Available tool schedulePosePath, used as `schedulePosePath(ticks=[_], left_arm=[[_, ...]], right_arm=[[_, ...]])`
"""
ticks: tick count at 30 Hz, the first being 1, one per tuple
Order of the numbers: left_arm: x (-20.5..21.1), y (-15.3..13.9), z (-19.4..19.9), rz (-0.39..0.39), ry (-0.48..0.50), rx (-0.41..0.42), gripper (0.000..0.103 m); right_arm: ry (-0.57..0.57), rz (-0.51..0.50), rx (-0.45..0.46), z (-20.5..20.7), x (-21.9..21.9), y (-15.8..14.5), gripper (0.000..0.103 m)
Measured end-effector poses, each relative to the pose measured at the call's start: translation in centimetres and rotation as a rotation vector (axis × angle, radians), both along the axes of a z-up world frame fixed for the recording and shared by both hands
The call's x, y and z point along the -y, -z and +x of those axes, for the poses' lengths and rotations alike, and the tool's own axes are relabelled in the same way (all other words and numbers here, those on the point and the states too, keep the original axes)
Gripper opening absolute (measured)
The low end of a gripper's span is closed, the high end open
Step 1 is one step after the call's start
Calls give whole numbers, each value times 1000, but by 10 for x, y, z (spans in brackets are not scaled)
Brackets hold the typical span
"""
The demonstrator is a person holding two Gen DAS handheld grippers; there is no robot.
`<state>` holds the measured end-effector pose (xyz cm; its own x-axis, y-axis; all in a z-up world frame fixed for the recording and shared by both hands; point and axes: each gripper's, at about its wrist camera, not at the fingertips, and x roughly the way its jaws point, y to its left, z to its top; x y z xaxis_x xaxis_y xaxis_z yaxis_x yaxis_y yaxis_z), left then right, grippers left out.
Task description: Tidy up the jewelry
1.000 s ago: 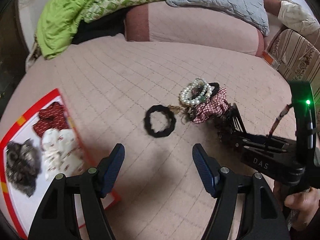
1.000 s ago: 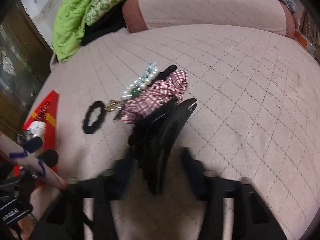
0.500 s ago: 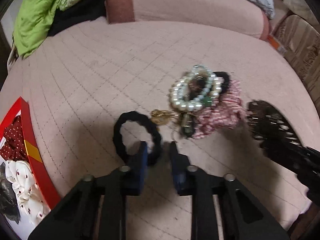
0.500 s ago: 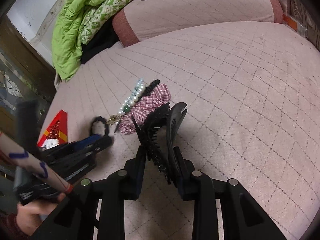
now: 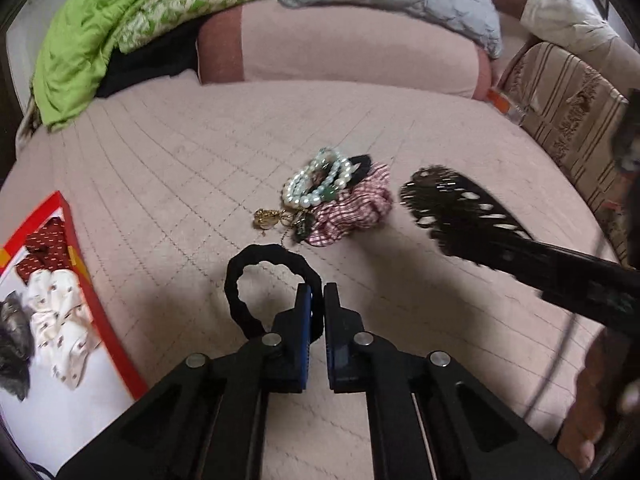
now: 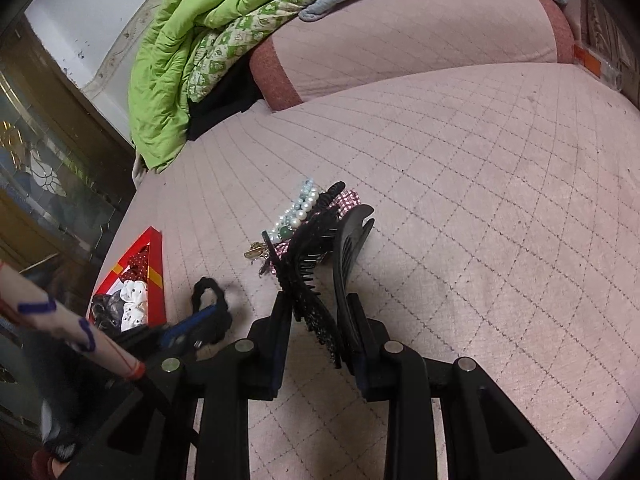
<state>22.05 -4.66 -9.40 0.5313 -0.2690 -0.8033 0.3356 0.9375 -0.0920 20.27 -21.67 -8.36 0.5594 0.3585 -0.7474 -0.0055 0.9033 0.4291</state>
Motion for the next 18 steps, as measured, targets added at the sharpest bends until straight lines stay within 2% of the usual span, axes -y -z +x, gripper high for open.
schedulePosePath(ticks=[7,18], left_arm=[[-20,-22,-23,-5,-40,42,6],[-66,-41,-52,-27,-116,70,6]], right_arm=[[-5,-24,25,-4,-4,-2,29],[-153,-56,104,-23,-45,-10,29]])
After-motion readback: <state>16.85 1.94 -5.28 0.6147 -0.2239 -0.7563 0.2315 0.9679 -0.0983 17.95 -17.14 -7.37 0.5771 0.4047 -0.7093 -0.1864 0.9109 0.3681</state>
